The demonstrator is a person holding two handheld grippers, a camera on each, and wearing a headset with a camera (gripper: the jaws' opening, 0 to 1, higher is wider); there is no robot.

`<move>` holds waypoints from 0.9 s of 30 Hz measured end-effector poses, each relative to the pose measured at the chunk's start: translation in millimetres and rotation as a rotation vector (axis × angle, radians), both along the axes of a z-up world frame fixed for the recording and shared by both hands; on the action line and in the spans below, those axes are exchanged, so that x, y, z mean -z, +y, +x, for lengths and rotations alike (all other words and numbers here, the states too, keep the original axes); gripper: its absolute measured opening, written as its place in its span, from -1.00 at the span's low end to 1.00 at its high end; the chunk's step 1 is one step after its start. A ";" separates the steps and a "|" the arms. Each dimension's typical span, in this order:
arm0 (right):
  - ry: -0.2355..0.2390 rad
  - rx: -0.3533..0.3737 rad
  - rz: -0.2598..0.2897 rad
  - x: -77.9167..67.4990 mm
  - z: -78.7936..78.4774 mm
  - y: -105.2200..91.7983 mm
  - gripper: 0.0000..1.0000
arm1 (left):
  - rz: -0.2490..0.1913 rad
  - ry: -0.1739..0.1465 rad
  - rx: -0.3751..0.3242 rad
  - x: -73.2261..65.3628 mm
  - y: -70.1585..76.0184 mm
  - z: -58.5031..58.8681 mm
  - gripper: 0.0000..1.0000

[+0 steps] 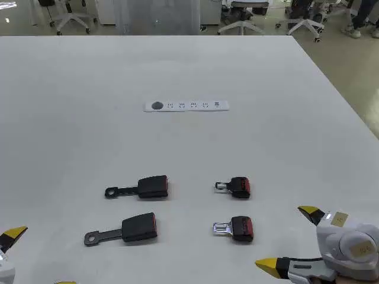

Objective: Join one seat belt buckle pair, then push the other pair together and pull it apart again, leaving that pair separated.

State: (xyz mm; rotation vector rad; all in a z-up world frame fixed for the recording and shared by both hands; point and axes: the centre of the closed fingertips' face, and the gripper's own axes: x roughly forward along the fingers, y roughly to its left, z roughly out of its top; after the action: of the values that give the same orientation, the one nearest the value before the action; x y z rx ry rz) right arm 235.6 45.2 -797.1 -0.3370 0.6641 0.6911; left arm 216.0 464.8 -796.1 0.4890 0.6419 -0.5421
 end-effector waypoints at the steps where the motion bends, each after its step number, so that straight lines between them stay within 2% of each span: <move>1: 0.000 0.001 0.000 0.0 0.5 0.4 0.91 | -0.001 0.000 0.000 0.2 -0.1 0.1 0.78; 10: -0.005 0.005 0.008 -4.0 2.4 3.1 0.90 | -0.007 0.002 0.001 1.1 -0.5 0.2 0.78; 18: -0.001 0.009 0.008 -1.4 0.6 0.4 0.88 | -0.009 0.000 0.000 1.1 -0.1 0.6 0.78; 27: 0.010 0.001 0.014 1.1 -1.6 6.4 0.87 | -0.010 0.001 0.001 0.8 -1.8 0.3 0.78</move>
State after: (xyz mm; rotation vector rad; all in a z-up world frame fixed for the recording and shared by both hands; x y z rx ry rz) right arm 234.0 51.7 -798.2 -0.3201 0.6680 0.6967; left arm 216.3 463.0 -796.9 0.4794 0.6397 -0.5468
